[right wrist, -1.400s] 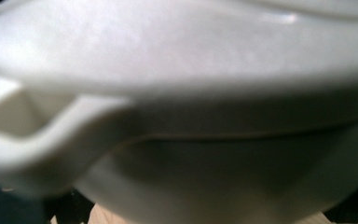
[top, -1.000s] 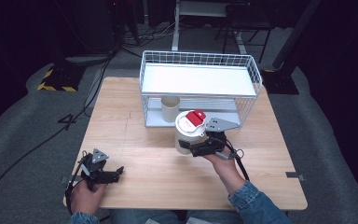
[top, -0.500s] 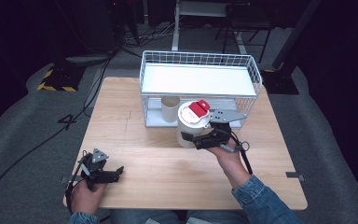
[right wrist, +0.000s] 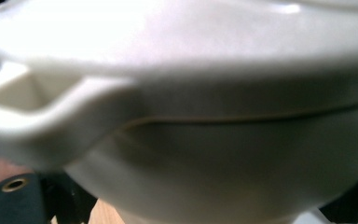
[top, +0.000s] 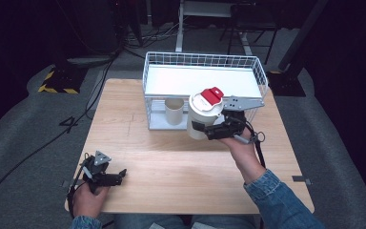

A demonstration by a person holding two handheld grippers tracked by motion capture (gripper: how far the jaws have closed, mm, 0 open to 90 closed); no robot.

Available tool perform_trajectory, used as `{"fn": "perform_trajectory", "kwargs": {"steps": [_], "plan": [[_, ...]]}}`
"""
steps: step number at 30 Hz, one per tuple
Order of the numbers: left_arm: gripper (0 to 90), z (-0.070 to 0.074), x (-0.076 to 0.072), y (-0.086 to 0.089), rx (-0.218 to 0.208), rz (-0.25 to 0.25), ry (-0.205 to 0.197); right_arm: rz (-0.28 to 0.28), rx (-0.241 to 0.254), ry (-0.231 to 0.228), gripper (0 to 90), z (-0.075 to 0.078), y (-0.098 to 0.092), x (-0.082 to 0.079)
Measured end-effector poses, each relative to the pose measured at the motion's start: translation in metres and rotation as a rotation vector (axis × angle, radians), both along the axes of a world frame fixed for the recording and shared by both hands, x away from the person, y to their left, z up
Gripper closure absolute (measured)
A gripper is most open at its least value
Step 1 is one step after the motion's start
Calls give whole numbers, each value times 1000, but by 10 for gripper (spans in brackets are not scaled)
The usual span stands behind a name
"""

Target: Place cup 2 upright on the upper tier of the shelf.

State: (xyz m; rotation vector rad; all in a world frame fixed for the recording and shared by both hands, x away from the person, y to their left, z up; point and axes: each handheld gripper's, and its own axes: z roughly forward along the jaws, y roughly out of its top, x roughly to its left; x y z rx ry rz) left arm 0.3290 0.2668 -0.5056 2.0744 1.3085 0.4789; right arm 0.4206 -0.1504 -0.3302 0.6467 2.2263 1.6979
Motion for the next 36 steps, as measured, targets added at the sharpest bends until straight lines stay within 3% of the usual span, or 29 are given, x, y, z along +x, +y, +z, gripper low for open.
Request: {"fn": "perform_trajectory", "kwargs": {"steps": [6, 16, 23, 36], "plan": [[68, 0, 0, 0, 0, 0, 0, -22, -6, 0, 125, 21, -9, 9], [68, 0, 0, 0, 2, -1, 0, -64, 13, -2, 125, 42, -20, 24], [68, 0, 0, 0, 0, 0, 0, -103, -17, -24, 125, 59, -26, 34], [68, 0, 0, 0, 0, 1, 0, -178, -24, -22, 125, 72, -32, 61]]}}
